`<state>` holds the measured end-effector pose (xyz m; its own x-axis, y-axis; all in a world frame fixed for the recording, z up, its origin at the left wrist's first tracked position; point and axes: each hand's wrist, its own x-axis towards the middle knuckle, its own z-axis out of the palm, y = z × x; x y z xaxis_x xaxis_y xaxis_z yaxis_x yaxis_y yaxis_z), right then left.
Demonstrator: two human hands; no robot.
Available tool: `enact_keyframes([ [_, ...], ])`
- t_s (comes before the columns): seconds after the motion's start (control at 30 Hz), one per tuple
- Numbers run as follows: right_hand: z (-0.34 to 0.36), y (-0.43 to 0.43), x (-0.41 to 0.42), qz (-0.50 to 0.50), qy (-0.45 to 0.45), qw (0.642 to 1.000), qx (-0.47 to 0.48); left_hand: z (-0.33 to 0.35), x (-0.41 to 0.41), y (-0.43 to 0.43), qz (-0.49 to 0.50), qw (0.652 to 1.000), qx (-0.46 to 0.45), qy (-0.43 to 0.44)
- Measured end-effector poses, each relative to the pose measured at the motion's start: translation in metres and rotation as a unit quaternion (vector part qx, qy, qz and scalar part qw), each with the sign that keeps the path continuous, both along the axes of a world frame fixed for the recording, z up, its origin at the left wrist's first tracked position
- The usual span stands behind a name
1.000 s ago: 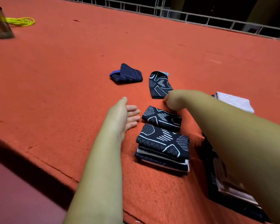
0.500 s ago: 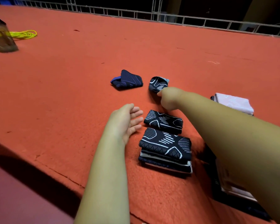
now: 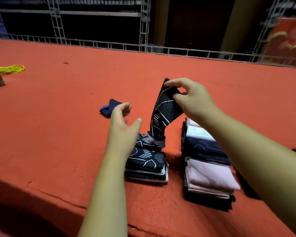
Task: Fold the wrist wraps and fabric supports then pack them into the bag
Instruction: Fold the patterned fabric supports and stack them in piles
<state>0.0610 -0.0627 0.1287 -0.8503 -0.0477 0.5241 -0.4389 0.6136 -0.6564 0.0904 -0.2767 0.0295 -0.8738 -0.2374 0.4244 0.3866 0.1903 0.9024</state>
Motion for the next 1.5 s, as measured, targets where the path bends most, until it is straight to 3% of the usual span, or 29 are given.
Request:
enact_keyframes([
  [0.1, 0.016, 0.024, 0.044, 0.031, -0.004, 0.991, -0.134, 0.016, 0.022, 0.022, -0.108, 0.993, -0.04, 0.03],
  [0.23, 0.025, 0.054, 0.086, 0.063, -0.054, 0.948, -0.308, 0.021, 0.052, 0.068, -0.265, 0.954, -0.141, 0.026],
  [0.43, 0.019, 0.109, 0.124, 0.028, -0.103, 0.893, -0.437, -0.001, 0.081, 0.153, -0.23, 0.952, -0.18, 0.092],
  [0.6, 0.008, 0.144, 0.145, 0.016, -0.115, 0.848, -0.517, -0.013, 0.105, 0.192, -0.3, 0.933, -0.196, 0.044],
  [0.73, -0.003, 0.161, 0.156, 0.018, -0.099, 0.799, -0.592, -0.021, 0.113, 0.207, -0.268, 0.938, -0.191, 0.106],
  [0.87, -0.024, 0.182, 0.159, 0.005, -0.095, 0.751, -0.653, -0.015, 0.117, 0.206, -0.32, 0.94, -0.117, 0.017],
  [0.93, -0.042, 0.193, 0.163, -0.039, -0.143, 0.766, -0.625, -0.013, 0.116, 0.205, -0.347, 0.935, -0.072, -0.022],
  [1.07, -0.084, 0.197, 0.186, -0.111, -0.273, 0.826, -0.48, -0.014, 0.116, 0.21, -0.34, 0.937, -0.02, -0.082],
  [1.2, -0.103, 0.189, 0.207, -0.11, -0.282, 0.896, -0.324, -0.01, 0.12, 0.215, -0.304, 0.948, -0.025, -0.09],
  [1.5, -0.09, 0.192, 0.213, 0.02, -0.226, 0.92, -0.319, 0.005, 0.128, 0.211, -0.312, 0.941, -0.036, -0.124],
])
